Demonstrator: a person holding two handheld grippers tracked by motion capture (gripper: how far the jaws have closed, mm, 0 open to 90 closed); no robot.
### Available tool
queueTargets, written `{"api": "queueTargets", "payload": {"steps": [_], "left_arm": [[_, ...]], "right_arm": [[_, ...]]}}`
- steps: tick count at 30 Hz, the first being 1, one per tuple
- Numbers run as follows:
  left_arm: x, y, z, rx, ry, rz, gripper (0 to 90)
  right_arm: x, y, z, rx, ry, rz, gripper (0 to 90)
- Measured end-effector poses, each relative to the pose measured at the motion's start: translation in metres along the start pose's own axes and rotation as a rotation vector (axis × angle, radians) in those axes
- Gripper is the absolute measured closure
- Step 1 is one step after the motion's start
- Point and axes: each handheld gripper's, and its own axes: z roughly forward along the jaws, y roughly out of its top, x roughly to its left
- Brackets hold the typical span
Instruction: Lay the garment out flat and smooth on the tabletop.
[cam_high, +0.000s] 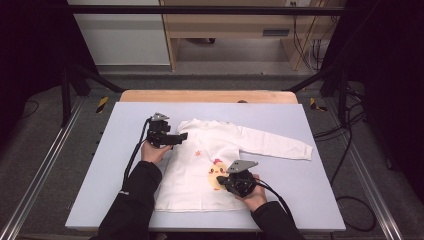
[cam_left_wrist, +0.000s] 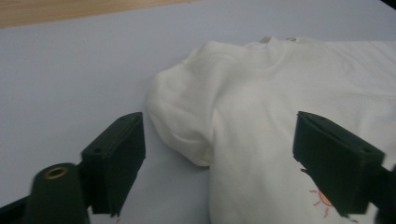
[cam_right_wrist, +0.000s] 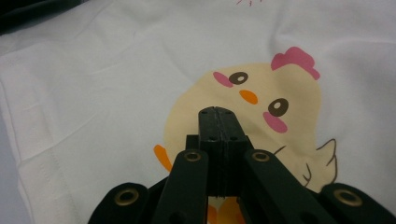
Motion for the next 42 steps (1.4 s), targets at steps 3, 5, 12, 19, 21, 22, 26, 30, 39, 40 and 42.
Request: {"api": "queueTargets", "payload": {"steps": [3,5,12,19,21,22,26,30,39,40,42], "left_arm": [[0.003,-0.004,0.007,0.030,0.003,-0.013,26.1],[0.005,-0.007,0.012,0.057,0.005,-0.024,31.8],[0.007,-0.010,0.019,0.072,-0.060,-0.091,62.5],[0.001,-0.007,0.016,0.057,-0.060,-0.113,81.7],[-0.005,-0.004,0.011,0.032,-0.049,-0.098,82.5],[-0.008,-0.002,0.008,0.019,-0.050,-0.093,82.8],[-0.024,0.008,-0.005,-0.050,-0.073,-0.056,83.0],[-0.052,0.019,-0.010,-0.078,-0.105,-0.006,83.0],[-0.112,0.021,0.018,-0.011,-0.161,0.091,82.8],[-0.116,0.019,0.023,0.000,-0.161,0.098,82.7],[-0.122,0.014,0.031,0.018,-0.163,0.109,82.6]], "right_arm": [[0.001,0.000,0.000,-0.001,-0.004,-0.006,90.0],[0.001,0.000,0.000,-0.001,-0.004,-0.005,90.0],[0.001,0.000,0.000,-0.002,-0.004,-0.005,90.0],[0.001,0.000,0.000,-0.002,-0.005,-0.007,90.0],[0.000,0.000,0.000,-0.002,-0.003,-0.003,90.0],[0.000,0.000,0.000,-0.002,-0.002,-0.002,90.0],[0.000,0.000,0.000,-0.002,-0.002,-0.004,90.0],[0.000,-0.001,0.000,-0.002,-0.002,-0.005,90.0],[0.001,-0.001,0.000,-0.004,-0.007,-0.012,90.0],[0.001,-0.001,0.000,-0.004,-0.007,-0.012,90.0],[0.001,-0.001,0.000,-0.004,-0.007,-0.013,90.0]]}}
